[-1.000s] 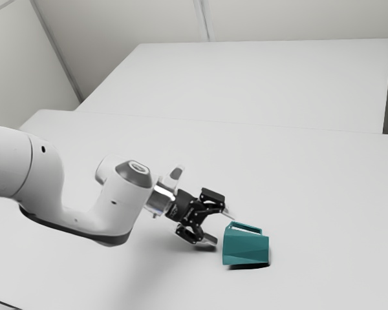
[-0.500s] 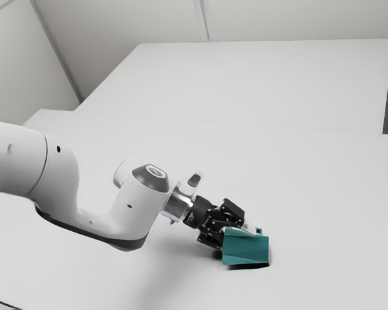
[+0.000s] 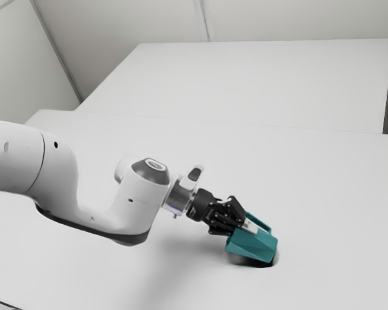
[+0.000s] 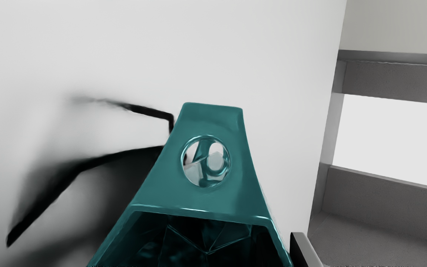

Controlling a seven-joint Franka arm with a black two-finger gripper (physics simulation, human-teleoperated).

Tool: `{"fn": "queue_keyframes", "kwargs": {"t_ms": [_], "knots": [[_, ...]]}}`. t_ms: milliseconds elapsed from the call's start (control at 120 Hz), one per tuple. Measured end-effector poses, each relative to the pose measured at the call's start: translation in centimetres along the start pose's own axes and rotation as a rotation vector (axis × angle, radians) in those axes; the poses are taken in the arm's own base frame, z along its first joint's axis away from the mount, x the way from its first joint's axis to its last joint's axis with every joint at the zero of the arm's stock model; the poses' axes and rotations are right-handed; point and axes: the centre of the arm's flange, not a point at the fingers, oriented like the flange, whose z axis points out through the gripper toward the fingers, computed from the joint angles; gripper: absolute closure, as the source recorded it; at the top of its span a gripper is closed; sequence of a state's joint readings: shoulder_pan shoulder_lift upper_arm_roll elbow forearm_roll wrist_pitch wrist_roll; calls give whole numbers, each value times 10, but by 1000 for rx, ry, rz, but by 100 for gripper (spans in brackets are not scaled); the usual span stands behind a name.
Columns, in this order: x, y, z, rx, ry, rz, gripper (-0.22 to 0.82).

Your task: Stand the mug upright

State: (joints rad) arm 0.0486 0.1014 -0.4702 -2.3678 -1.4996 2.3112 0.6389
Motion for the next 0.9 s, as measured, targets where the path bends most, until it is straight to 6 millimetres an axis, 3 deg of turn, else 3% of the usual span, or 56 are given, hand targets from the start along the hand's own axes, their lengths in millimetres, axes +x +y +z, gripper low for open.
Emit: {"fn": "queue_keyframes", "kwargs": {"t_ms": [117,233,367,450,617,758,900], "knots": [[-1,6,0,3,-2,36,75],[1,26,-8,22,8,107,76],[5,52,-32,126,2,237,77],[7,68,-58,277,-14,358,77],[32,51,-126,620,-22,451,77],[47,56,-158,847,-52,490,78],[50,42,-174,993,-73,455,78]]}}
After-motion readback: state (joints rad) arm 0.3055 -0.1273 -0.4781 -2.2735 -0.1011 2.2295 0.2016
